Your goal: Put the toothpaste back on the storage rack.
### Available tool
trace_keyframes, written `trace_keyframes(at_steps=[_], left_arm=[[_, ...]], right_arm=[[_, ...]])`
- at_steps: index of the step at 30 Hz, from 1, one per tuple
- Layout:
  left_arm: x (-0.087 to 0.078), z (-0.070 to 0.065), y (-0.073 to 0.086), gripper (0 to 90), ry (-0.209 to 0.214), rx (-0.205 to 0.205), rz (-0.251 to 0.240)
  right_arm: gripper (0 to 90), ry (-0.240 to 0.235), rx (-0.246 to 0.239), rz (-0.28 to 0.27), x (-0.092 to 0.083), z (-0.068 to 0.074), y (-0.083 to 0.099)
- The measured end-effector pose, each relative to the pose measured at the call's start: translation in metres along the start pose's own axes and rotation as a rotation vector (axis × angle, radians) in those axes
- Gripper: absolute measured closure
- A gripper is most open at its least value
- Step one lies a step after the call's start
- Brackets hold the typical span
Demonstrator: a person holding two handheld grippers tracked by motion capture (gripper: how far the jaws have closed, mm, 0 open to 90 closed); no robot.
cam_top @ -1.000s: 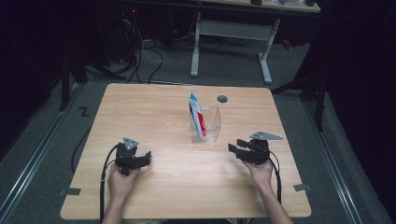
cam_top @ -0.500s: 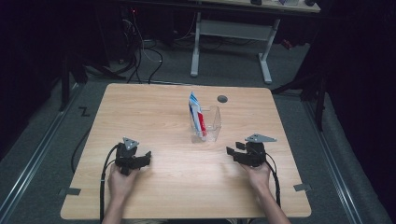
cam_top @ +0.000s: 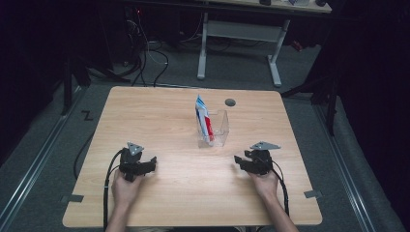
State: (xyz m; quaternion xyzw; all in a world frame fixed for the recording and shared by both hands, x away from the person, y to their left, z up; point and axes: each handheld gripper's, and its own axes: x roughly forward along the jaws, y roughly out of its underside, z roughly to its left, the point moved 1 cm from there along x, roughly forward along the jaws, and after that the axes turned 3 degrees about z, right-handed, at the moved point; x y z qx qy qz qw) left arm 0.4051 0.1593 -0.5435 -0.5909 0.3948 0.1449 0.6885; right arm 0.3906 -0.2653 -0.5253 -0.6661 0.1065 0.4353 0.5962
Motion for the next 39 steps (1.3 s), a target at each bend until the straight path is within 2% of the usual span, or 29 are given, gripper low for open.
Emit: trace_keyframes(at_steps=[8,21,25,28,39], left_arm=[[0.0,0.0,0.0,22.8,0.0,0.0,0.0],[0.0,0.0,0.0,22.8,0.0,0.0,0.0],[0.0,0.0,0.0,22.8,0.0,0.0,0.0],[0.0,0.0,0.0,22.8,0.0,0.0,0.0],[0.0,0.0,0.0,22.7,0.0,0.0,0.0]], right_arm=[[45.2,0.015,-0.008,0.009,0.011,0.001,0.001],[44.7,0.045,-0.024,0.006,0.016,0.002,0.002],[44.2,0.057,-0.043,0.009,0.016,0.003,0.002],[43.5,0.083,-0.073,0.014,0.018,0.007,0.001],[41.4,0.088,-0.065,0.017,0.018,0.007,0.001]])
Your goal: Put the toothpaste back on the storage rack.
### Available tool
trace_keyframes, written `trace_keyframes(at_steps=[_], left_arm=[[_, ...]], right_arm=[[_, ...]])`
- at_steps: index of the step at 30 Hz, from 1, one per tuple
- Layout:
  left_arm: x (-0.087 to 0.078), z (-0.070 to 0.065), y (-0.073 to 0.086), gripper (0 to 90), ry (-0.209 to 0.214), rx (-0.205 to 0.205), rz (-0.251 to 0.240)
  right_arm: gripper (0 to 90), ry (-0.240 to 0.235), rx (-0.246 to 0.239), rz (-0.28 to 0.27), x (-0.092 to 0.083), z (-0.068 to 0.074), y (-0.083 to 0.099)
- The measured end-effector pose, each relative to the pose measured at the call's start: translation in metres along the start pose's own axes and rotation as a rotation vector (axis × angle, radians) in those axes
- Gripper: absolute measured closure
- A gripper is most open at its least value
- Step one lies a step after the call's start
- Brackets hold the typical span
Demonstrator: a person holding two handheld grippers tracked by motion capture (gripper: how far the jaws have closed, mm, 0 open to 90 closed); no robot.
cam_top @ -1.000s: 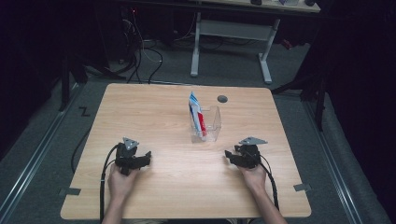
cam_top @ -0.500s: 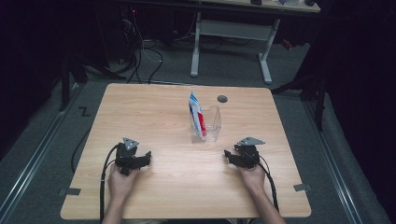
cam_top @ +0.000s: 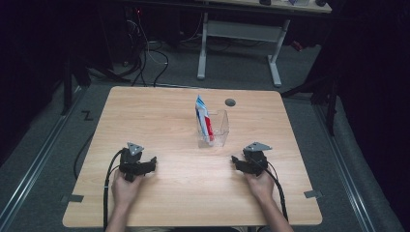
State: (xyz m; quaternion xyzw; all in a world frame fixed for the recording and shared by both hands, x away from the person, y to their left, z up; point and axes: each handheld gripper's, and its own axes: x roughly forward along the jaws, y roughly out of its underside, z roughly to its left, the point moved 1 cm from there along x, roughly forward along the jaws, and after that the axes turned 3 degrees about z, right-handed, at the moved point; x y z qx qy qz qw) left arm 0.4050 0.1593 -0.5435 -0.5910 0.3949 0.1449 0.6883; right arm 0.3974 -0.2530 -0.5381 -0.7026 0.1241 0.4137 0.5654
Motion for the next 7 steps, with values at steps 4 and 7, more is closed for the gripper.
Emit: trace_keyframes(at_steps=[4,7], left_arm=[[0.0,0.0,0.0,22.7,0.0,0.0,0.0],[-0.0001,0.0,0.0,22.7,0.0,0.0,0.0]], right_arm=[[41.2,0.001,0.001,0.0,0.0,0.0001,0.0],[41.1,0.002,0.001,0.0,0.0,0.0001,0.0]])
